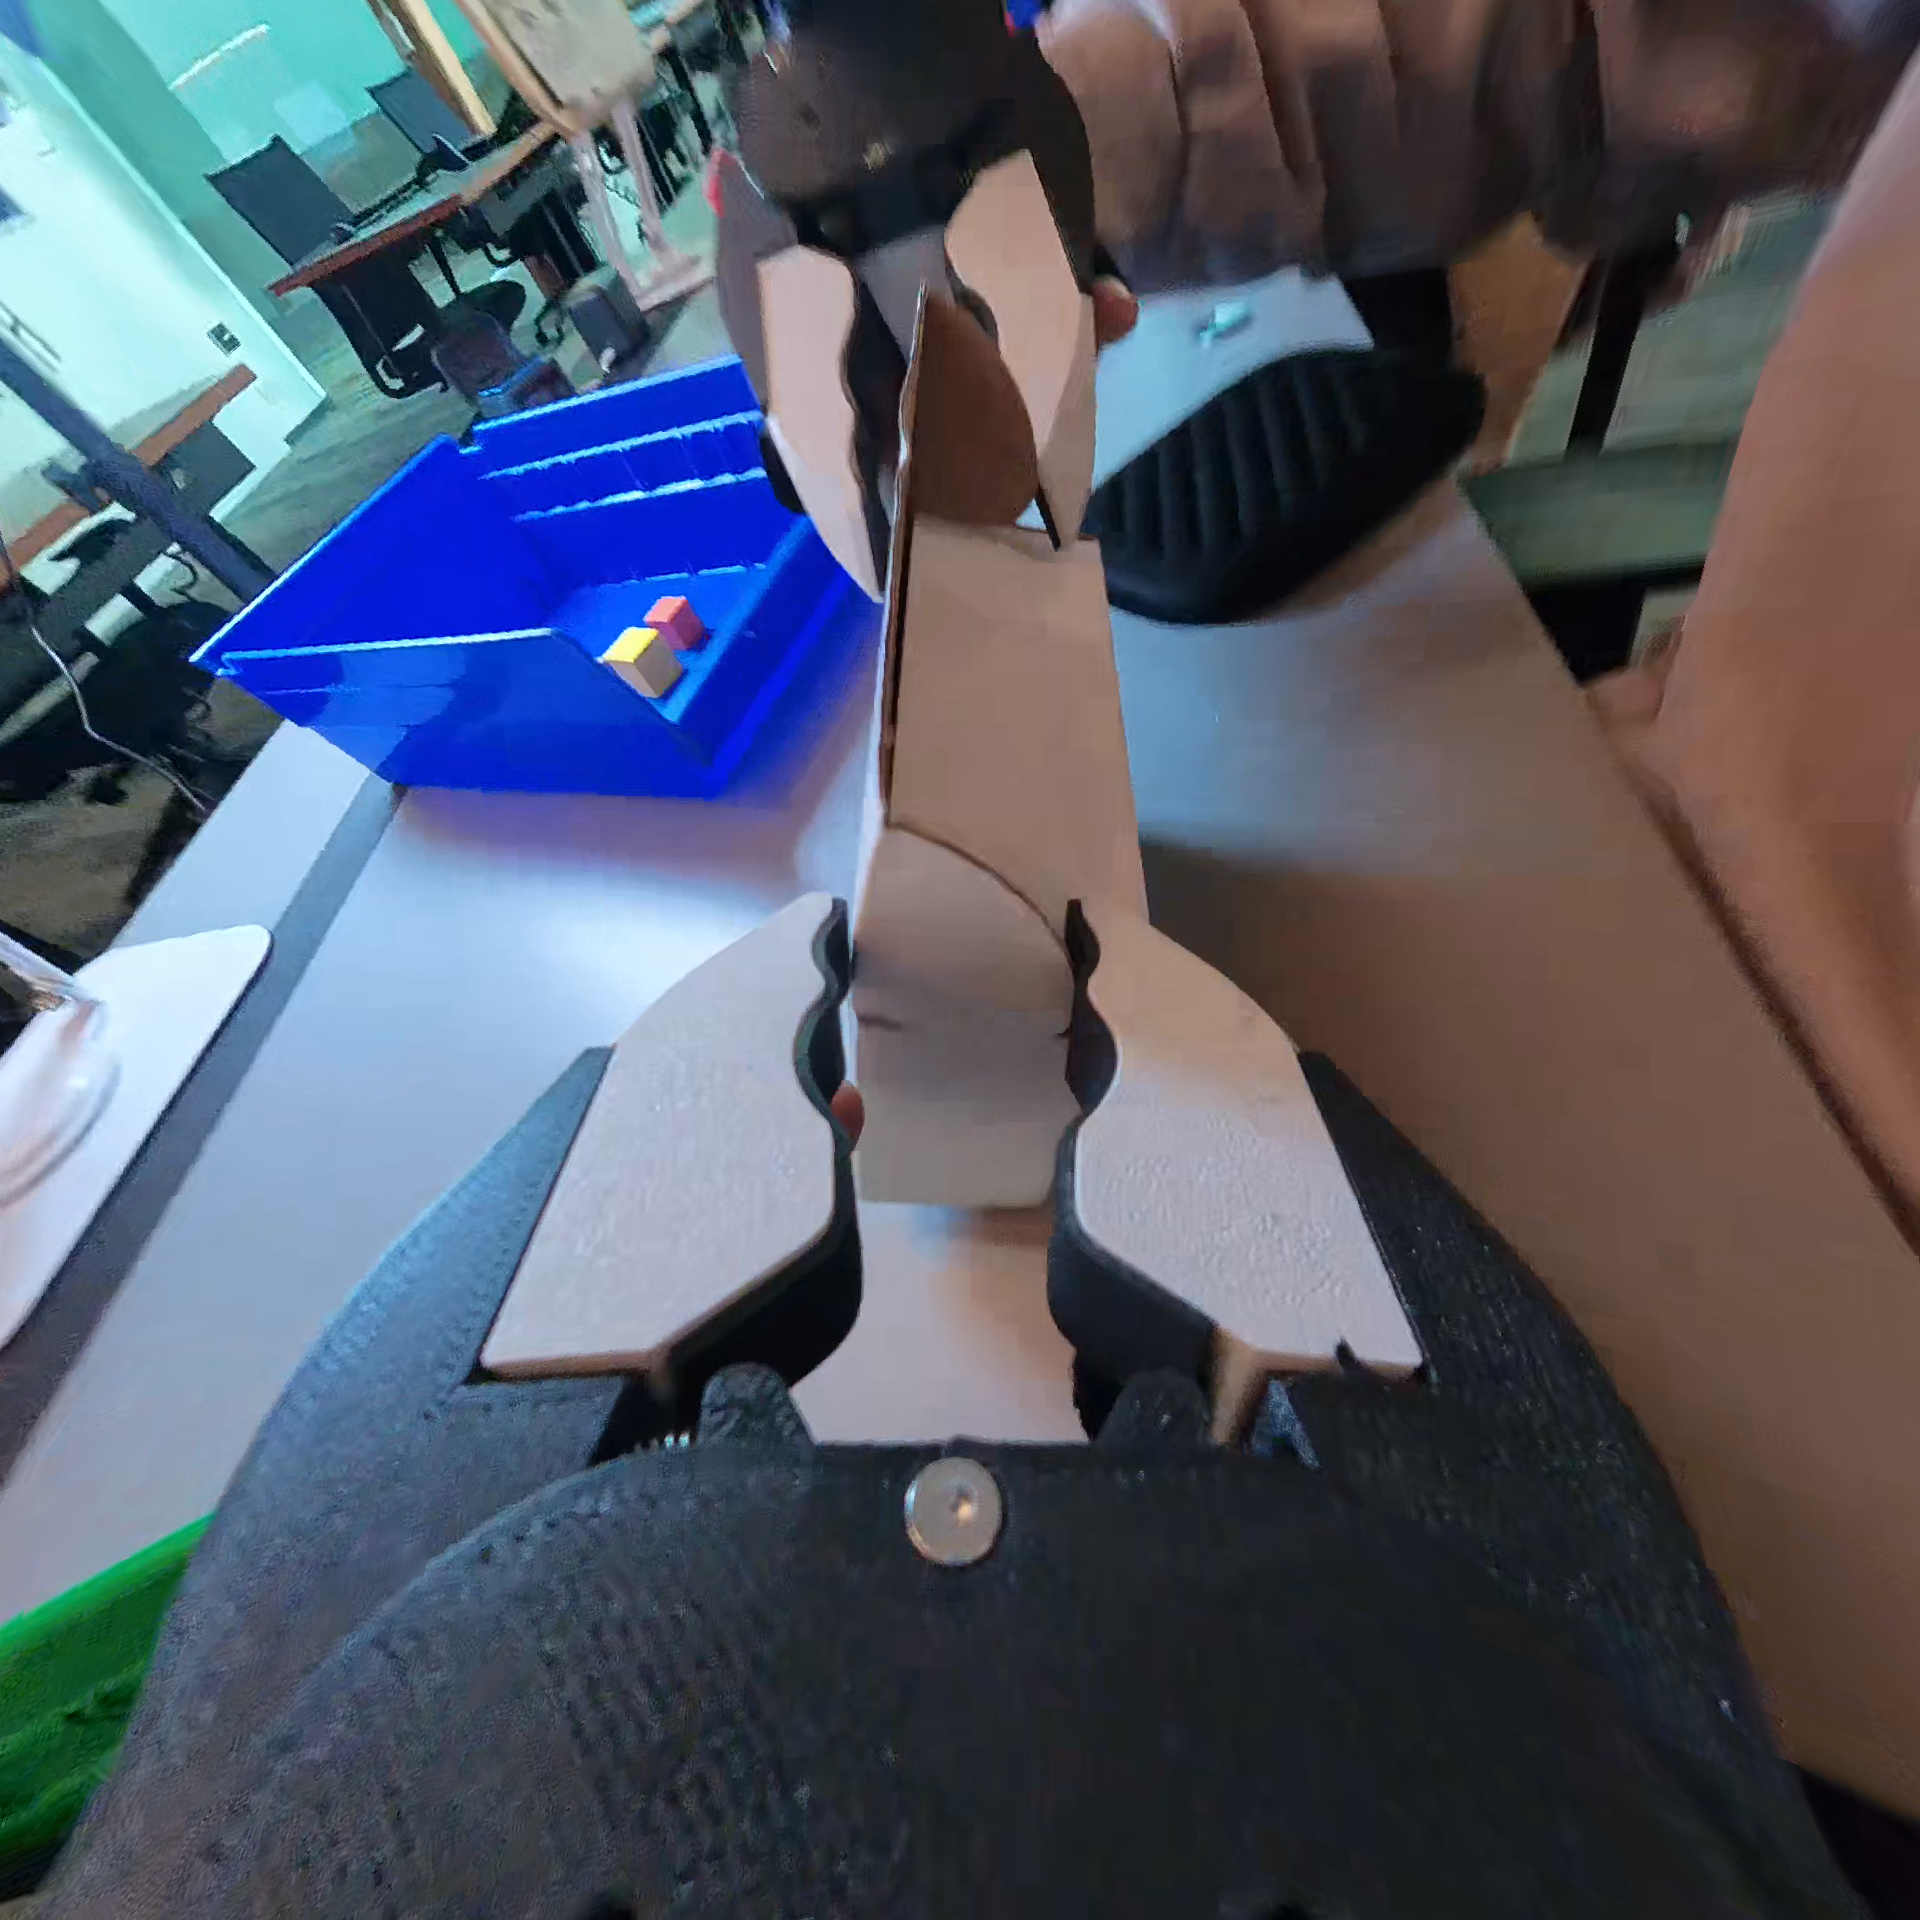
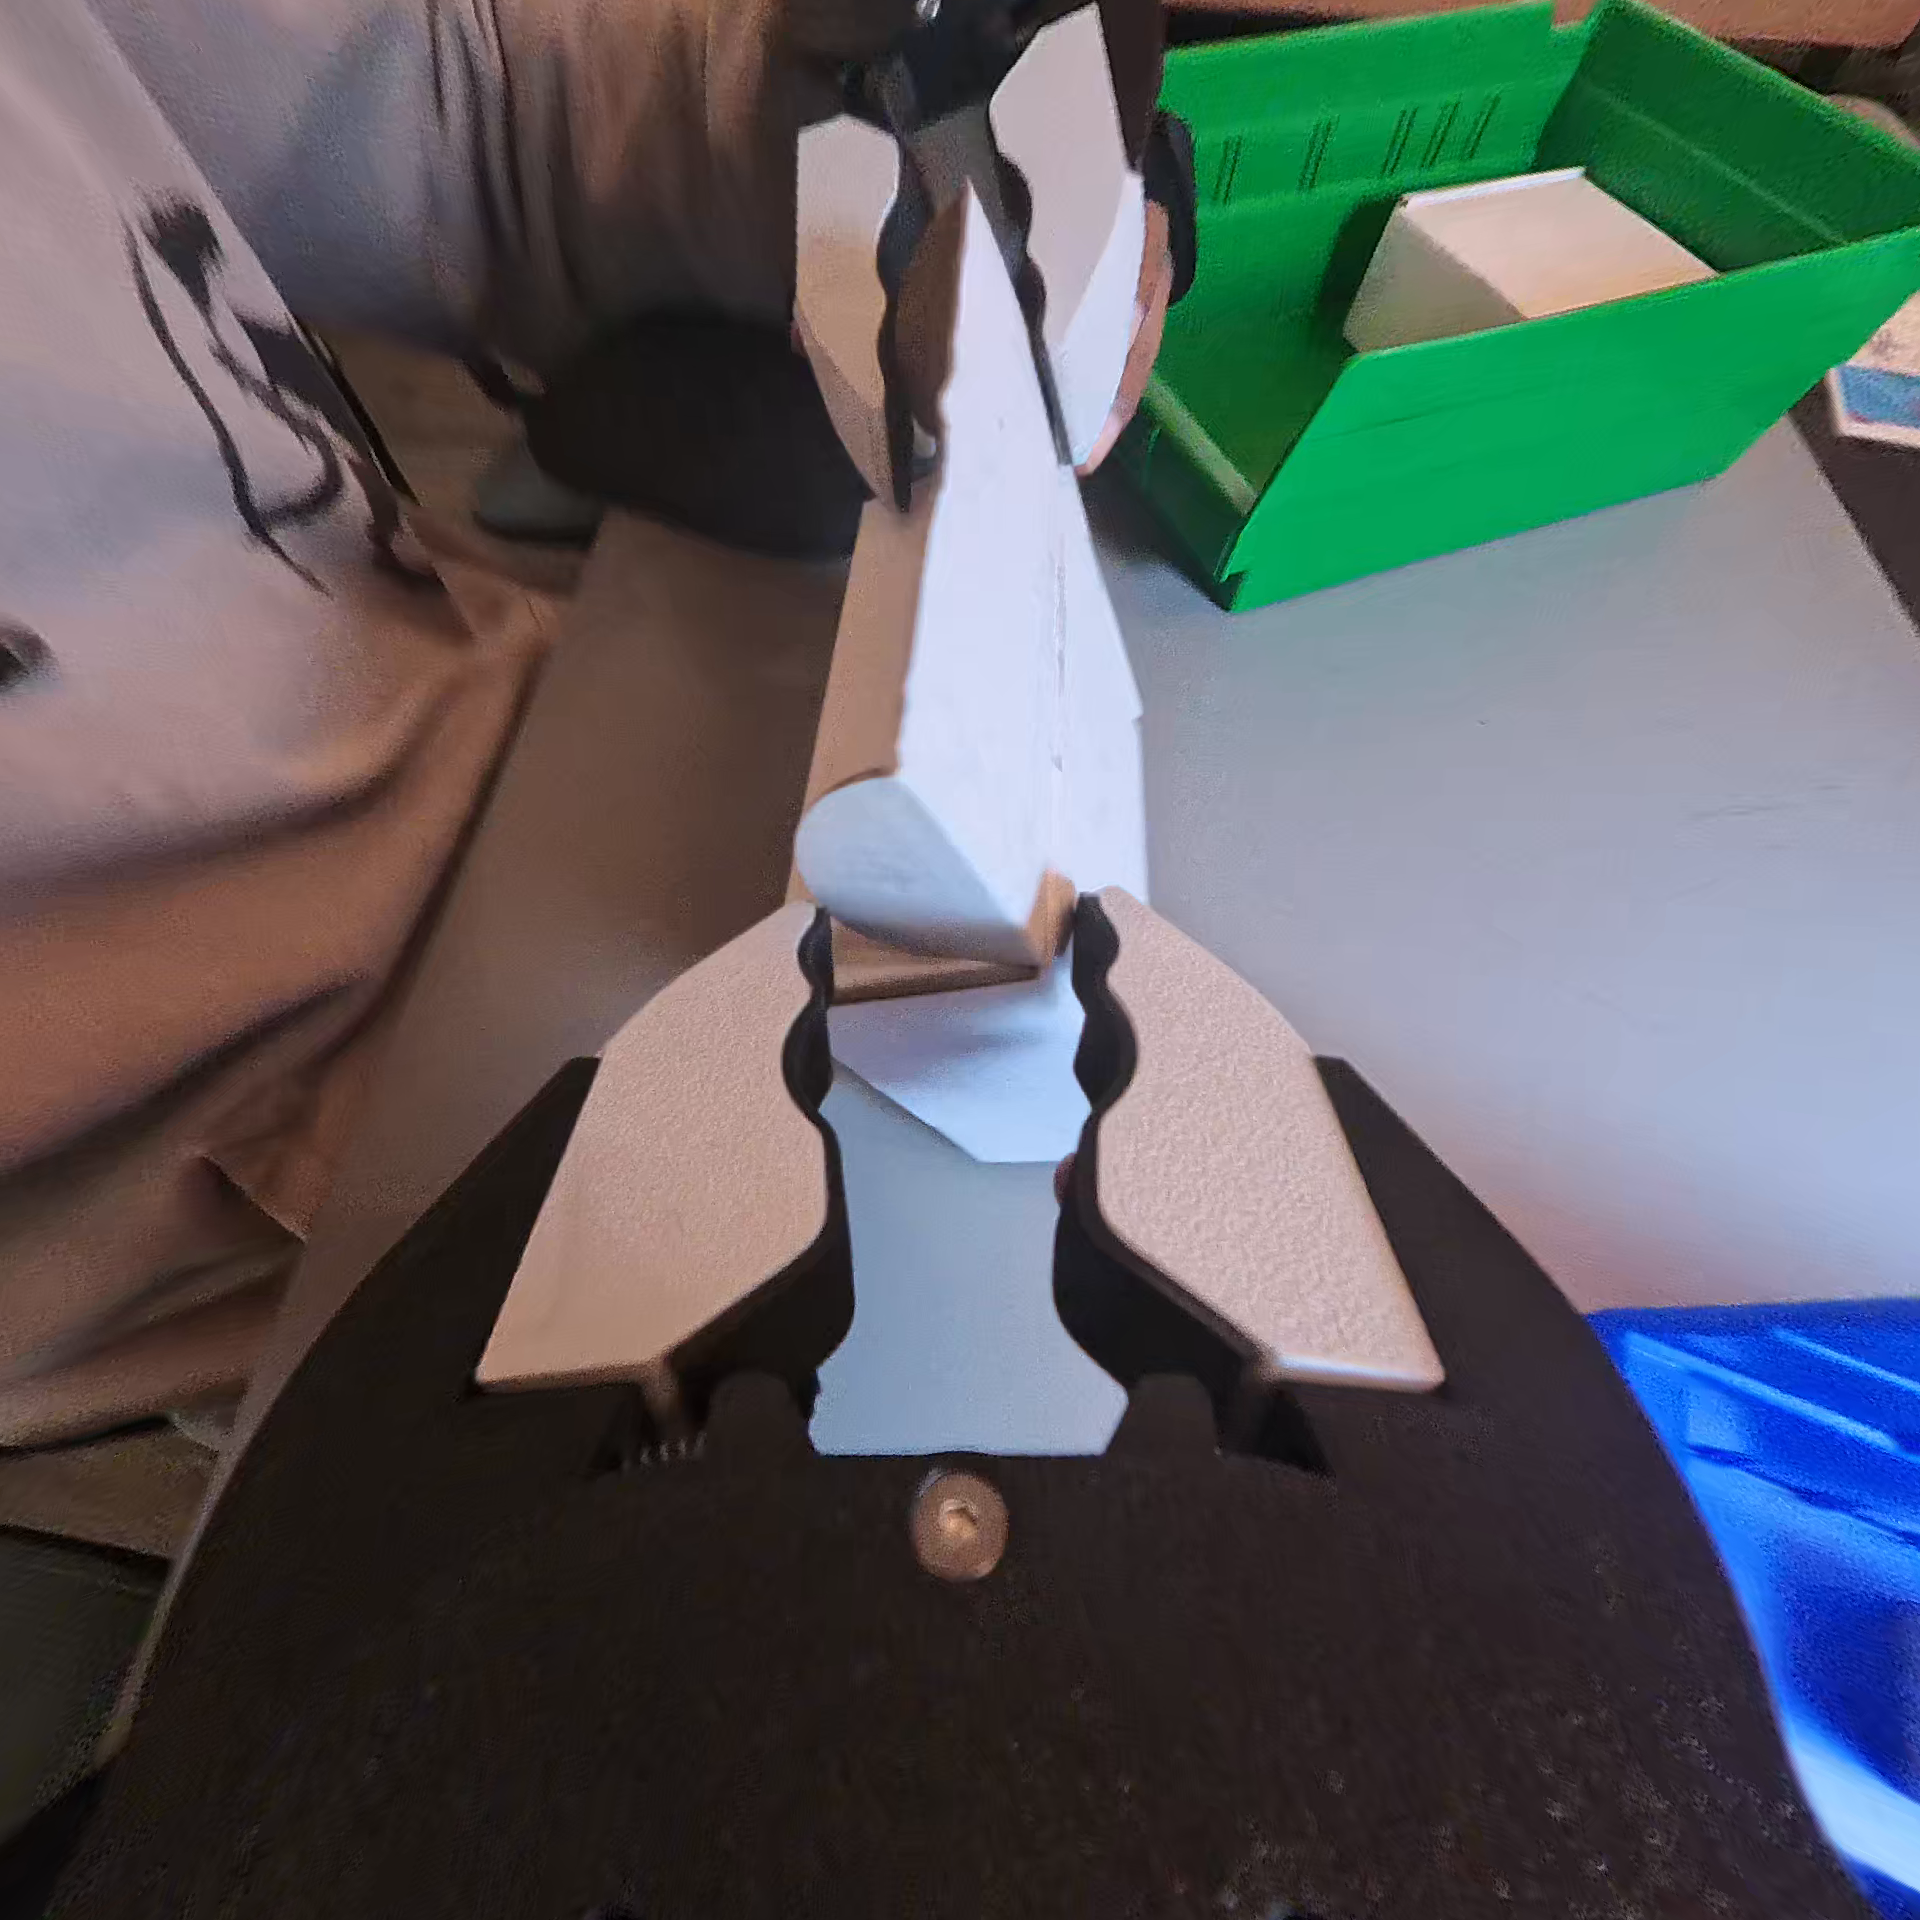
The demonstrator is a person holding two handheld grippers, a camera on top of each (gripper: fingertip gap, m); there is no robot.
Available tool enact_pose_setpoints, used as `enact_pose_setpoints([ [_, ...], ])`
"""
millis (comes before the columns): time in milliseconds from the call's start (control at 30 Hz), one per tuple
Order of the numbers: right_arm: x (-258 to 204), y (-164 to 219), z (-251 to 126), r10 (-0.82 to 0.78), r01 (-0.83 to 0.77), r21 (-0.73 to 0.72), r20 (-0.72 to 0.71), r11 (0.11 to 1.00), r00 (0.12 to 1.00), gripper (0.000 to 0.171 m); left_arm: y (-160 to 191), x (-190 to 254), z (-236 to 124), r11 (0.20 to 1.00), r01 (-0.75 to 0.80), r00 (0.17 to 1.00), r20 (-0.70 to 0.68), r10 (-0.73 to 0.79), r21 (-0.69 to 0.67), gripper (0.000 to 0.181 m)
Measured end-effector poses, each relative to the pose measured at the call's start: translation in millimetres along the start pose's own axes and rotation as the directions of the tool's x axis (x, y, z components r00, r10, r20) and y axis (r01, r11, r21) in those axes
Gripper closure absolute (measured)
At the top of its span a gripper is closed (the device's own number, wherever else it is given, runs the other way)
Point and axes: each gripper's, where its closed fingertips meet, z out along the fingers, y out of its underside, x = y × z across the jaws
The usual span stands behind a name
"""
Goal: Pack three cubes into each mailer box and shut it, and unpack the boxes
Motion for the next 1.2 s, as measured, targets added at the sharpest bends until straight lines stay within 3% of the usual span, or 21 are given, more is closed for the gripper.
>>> enact_pose_setpoints([
  [133,14,3,3,0.138,-0.141,0.095,0.041,0.985,0.990,0.130,2,-11,0,0.997,0.074,0.997,-0.004,-0.074,0.031,0.144],
  [500,18,-11,-17,0.083,-0.082,0.127,-0.005,0.988,0.997,0.126,-7,-12,-35,0.992,0.100,0.990,-0.104,-0.092,0.071,0.128],
  [700,28,-11,-14,0.098,-0.100,0.106,0.019,0.989,0.995,0.126,6,-25,-27,0.993,0.121,0.972,-0.202,-0.120,-0.009,0.133],
  [900,23,-10,-9,0.110,-0.112,0.112,0.023,0.987,0.994,0.136,3,-19,-18,0.992,0.128,0.963,-0.237,-0.126,-0.007,0.157],
  [1200,22,-9,-10,0.111,-0.112,0.093,0.017,0.989,0.994,0.136,-7,-18,-17,0.992,0.120,0.975,-0.190,-0.112,0.030,0.139],
])
